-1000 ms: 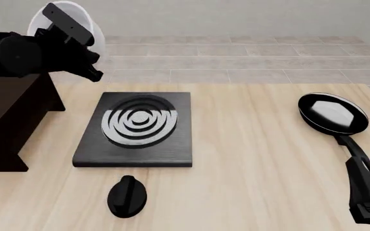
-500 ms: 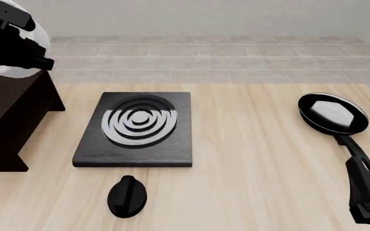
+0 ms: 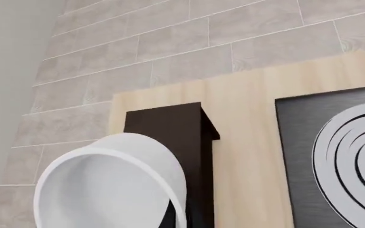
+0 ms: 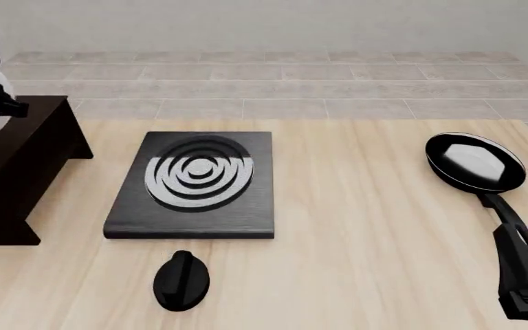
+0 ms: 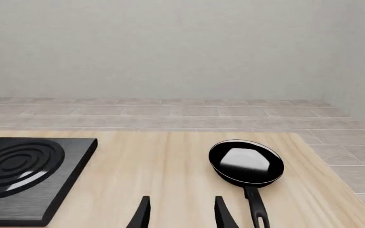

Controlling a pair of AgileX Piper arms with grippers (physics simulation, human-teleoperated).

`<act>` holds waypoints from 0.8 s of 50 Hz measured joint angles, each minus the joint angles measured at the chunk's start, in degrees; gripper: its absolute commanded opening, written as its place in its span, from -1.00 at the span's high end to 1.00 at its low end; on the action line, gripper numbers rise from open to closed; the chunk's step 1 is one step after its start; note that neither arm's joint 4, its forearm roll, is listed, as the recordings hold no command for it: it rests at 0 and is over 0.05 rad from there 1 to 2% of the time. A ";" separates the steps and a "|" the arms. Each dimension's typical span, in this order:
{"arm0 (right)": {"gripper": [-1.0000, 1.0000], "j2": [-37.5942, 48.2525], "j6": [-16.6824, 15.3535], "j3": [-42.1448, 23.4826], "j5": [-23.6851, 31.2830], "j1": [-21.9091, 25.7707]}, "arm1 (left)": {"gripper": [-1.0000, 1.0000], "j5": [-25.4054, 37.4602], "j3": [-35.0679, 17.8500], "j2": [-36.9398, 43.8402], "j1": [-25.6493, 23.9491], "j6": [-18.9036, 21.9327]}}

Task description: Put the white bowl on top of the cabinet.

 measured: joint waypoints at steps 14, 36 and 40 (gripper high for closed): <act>-1.00 0.00 0.01 0.00 0.00 0.00 | 1.00 -2.01 -1.68 5.11 1.72 -1.06; -1.00 0.00 0.00 0.00 0.00 0.00 | 1.00 -5.47 -0.43 6.35 0.39 -2.53; -1.00 0.00 0.00 0.00 0.00 0.00 | 1.00 -5.82 -0.05 6.24 0.13 -2.74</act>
